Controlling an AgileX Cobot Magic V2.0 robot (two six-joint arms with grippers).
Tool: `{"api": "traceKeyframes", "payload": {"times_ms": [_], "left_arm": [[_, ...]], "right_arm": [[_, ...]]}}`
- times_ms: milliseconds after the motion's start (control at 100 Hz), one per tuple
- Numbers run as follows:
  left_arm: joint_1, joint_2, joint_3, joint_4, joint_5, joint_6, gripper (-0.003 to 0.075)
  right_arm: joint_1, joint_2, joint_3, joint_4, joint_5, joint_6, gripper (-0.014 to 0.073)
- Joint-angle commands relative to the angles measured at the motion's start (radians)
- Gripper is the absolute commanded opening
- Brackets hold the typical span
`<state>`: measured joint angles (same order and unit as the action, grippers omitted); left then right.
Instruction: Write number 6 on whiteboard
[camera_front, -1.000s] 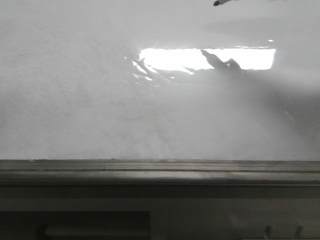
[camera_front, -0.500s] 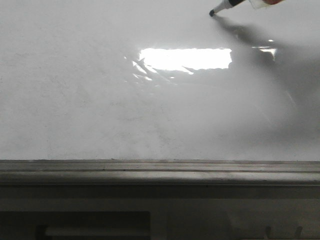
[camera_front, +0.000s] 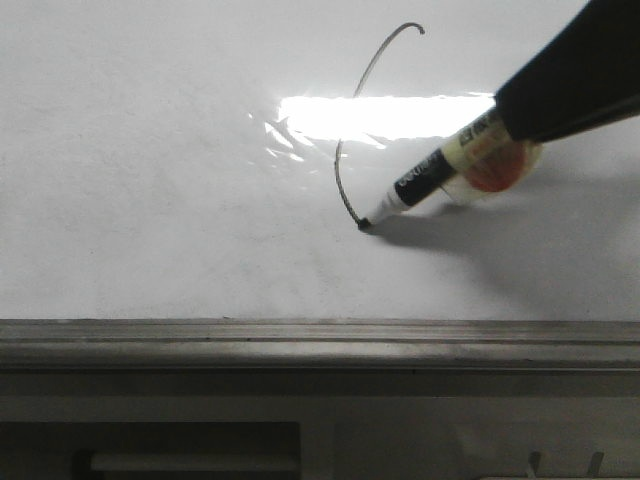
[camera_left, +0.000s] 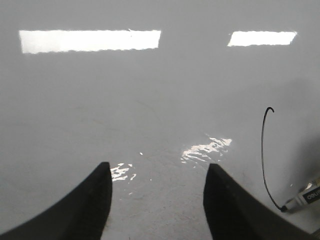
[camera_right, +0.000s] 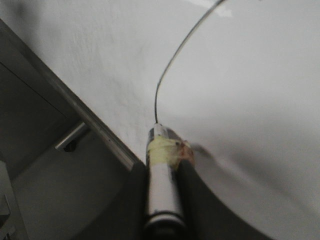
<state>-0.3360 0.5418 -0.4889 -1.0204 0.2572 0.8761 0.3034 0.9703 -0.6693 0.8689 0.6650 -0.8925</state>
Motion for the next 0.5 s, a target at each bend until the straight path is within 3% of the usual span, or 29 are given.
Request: {"api": "traceKeyframes", "payload": {"times_ms": [0, 250, 490], "left_arm": [[0.001, 0.001, -0.029, -0.024, -0.046, -0.006, 0.0368], [0.001, 0.001, -0.029, -0.026, -0.046, -0.006, 0.0368], [0.001, 0.001, -0.029, -0.038, -0.046, -0.006, 0.0368]], "right_arm": [[-0.007, -0.042, -0.021, -0.133, -0.101, 0.070, -0.0053], [-0.007, -0.122, -0.021, -0.061, -0.286, 0.100, -0.0053], [-0.007, -0.037, -0.023, 0.233, -0.199, -0.143, -0.0053]]}}
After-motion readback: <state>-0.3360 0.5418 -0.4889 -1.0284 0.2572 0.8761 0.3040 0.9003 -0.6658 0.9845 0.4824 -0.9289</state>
